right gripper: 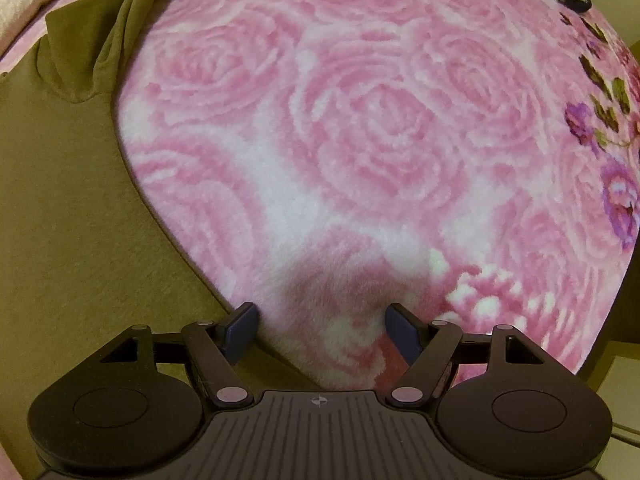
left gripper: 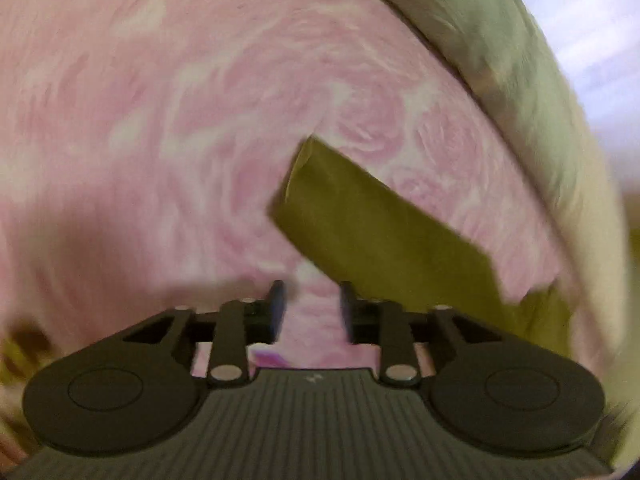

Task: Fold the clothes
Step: 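Grasp the sleeve cuff with the left gripper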

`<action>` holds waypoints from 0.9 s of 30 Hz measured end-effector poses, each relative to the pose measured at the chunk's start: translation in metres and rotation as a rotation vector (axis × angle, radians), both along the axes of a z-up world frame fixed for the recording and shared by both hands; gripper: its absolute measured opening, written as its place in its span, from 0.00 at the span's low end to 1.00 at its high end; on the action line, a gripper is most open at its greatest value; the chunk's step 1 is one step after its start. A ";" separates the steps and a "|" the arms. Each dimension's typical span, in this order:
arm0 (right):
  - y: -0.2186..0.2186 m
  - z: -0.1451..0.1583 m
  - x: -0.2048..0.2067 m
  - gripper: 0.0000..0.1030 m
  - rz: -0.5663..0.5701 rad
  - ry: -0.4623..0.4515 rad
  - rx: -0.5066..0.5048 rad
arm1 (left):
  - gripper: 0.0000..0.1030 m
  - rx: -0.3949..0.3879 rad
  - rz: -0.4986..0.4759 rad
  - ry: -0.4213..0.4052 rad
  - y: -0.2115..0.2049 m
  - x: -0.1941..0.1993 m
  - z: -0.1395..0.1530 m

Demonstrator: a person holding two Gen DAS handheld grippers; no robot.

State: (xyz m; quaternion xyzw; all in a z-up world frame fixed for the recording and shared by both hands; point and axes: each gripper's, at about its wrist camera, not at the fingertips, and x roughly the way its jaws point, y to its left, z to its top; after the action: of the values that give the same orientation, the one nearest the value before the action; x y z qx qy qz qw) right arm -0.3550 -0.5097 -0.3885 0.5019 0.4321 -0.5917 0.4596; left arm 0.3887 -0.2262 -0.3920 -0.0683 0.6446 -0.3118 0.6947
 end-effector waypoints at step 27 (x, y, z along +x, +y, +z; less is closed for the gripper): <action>0.014 0.008 0.005 0.82 -0.008 0.000 -0.073 | 0.05 0.114 0.117 -0.338 0.027 -0.063 -0.032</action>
State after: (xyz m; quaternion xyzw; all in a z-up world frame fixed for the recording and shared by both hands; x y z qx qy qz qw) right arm -0.3499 -0.4961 -0.3801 0.4865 0.4082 -0.6091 0.4751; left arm 0.3260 -0.1988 -0.4244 -0.0128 0.5302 -0.2408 0.8128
